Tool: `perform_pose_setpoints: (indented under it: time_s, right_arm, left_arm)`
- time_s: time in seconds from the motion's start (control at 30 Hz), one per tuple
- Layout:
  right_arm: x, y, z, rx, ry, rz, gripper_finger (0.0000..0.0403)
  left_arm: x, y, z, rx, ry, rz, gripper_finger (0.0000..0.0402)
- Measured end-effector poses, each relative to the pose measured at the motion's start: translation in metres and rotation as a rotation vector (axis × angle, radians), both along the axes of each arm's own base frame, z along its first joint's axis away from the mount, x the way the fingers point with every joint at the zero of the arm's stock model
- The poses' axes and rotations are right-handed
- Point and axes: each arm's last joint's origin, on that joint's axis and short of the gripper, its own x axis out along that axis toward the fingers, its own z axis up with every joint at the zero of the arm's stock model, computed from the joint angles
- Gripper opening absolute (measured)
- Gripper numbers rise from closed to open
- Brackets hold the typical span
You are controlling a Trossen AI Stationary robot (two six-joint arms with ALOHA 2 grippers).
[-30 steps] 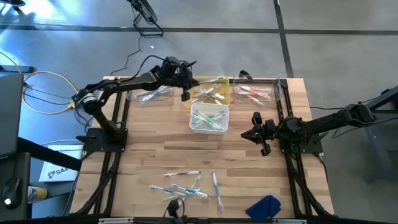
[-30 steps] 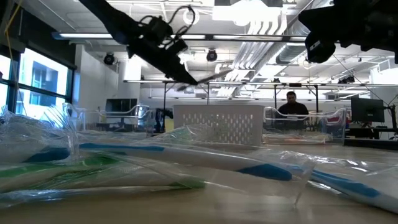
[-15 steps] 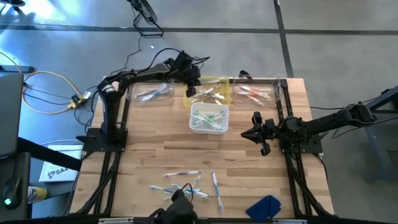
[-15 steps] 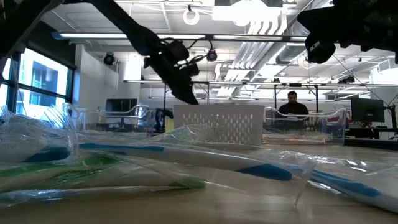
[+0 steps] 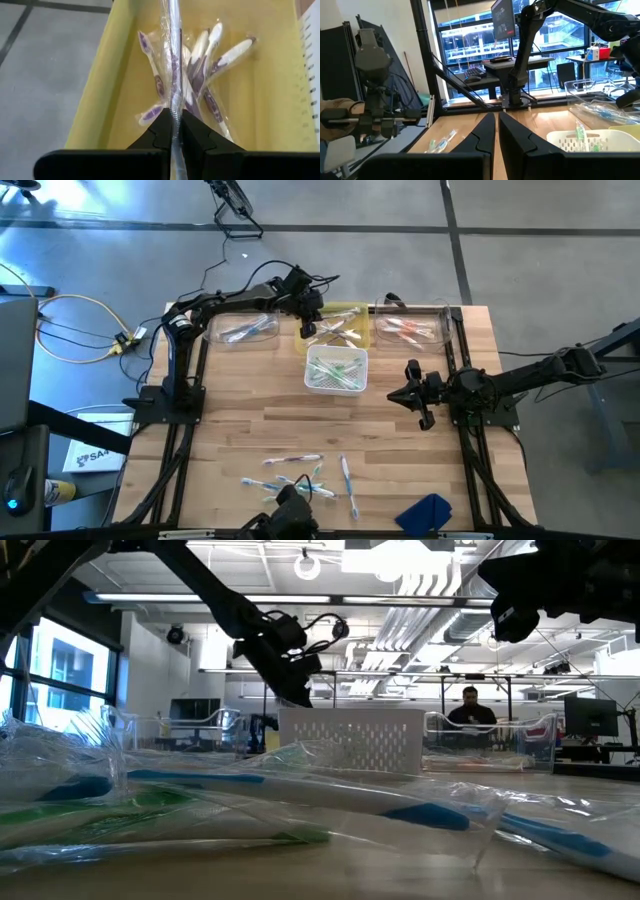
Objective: Pick & Place Toothbrushes
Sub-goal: Put the purple toothbrush into the yellow bin, then put the blue toothbrush into the left transparent bin
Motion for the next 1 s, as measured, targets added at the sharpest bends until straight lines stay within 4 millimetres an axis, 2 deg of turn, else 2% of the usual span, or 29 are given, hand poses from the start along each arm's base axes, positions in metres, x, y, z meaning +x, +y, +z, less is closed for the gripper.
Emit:
perform_pose_setpoints:
  time_s: [0.13, 0.57, 1.0]
  right_arm:
    - [0.0000, 0.0000, 0.0000, 0.000, 0.000, 0.000, 0.0015]
    - [0.0001, 0.0000, -0.0008, -0.002, 0.009, 0.000, 0.0015]
    - [0.0002, 0.0000, -0.0008, -0.001, 0.008, 0.000, 0.0015]
  left_arm:
    - [-0.0002, -0.0004, -0.0004, -0.006, 0.004, 0.002, 0.0027]
    - [0.0019, 0.0003, 0.0016, -0.006, -0.025, 0.019, 0.0112]
    - [0.0015, 0.0016, 0.0019, 0.010, -0.023, 0.029, 0.0120]
